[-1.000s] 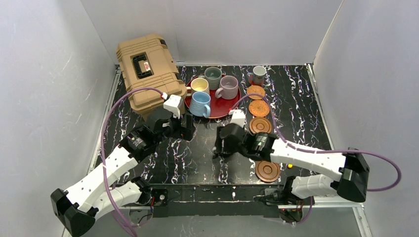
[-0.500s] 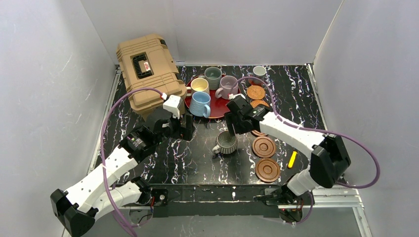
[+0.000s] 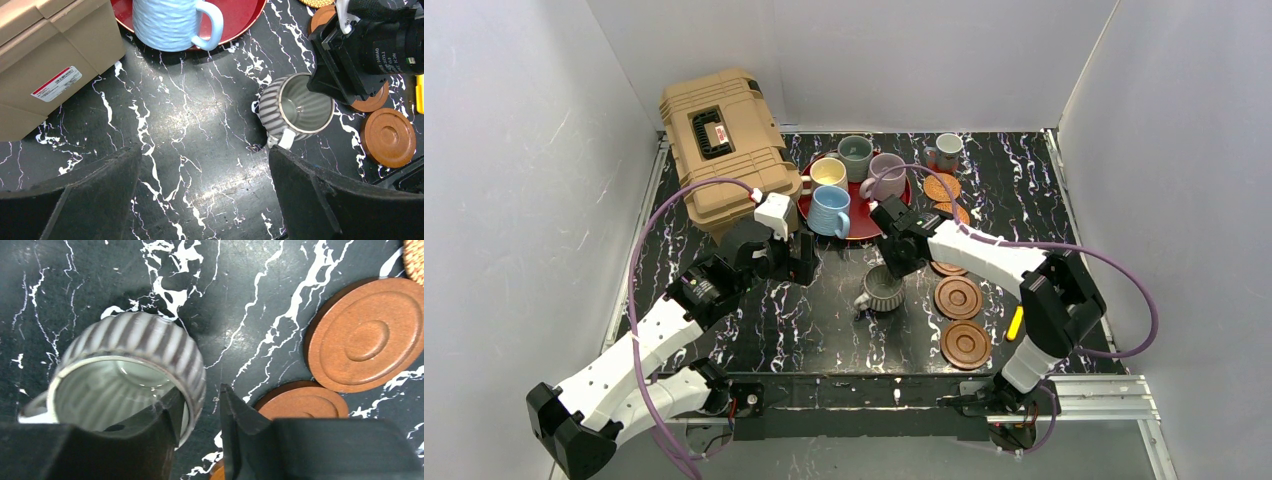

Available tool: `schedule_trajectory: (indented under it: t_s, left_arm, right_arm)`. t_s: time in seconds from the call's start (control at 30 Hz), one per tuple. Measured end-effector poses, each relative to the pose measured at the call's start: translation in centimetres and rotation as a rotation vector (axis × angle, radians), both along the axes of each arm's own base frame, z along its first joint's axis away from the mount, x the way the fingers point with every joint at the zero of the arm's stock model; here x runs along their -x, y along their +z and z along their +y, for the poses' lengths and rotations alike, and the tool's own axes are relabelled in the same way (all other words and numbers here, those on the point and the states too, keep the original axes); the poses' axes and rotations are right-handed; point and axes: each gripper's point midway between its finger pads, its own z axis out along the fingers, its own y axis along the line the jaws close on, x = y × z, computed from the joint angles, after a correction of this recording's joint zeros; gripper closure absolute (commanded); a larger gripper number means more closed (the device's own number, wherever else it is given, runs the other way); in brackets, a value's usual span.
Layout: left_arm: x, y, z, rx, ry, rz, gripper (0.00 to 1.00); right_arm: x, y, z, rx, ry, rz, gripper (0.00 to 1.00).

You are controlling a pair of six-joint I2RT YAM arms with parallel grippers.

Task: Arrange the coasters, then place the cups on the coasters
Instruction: Pick up the cup at the center of the board, then place the cup on the coaster.

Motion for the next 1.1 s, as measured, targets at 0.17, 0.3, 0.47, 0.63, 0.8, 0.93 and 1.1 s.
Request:
schedule_trajectory:
  t_s: [0.17,0.3,0.47,0.63,0.8,0.93,1.1]
  left_arm:
    - [0.0,0.0,0.0,-0.002,-0.002,-0.002,0.03]
    - [0.0,0.0,0.0,-0.005,-0.004,-0.004,0.03]
    - [0.0,0.1,0.0,-0.002,-0.003,-0.008,0.03]
    - [0.1,0.7,0.2,0.014,-0.001,-0.027,0.03]
    - [0.2,1.5,0.3,0.033,-0.001,-0.049,0.03]
    - [0.2,1.6,0.3,0.036,-0.001,-0.052,0.03]
    - [0.3,1.7,0.4,0.04,-0.001,-0.056,0.03]
  right_arm:
    - [0.3,0.0,0.3,-0.005,0.003,0.005,0.92]
    - [0.9,-0.2,0.3,0.015,-0.01,-0.004,0.99]
    - [1.6,0.7,0.0,0.027,-0.071,-0.034,0.99]
    - [0.5,4.4,-2.5,0.076,-0.192,-0.147,0.99]
    - [-3.6,9.3,-5.0,0.076,-0.324,-0.272,0.99]
    - [-7.4,11.7,-7.9,0.11,-0.416,-0.33,0.99]
    - [-12.2,11.4,-11.3,0.18,-0.495,-0.326,0.99]
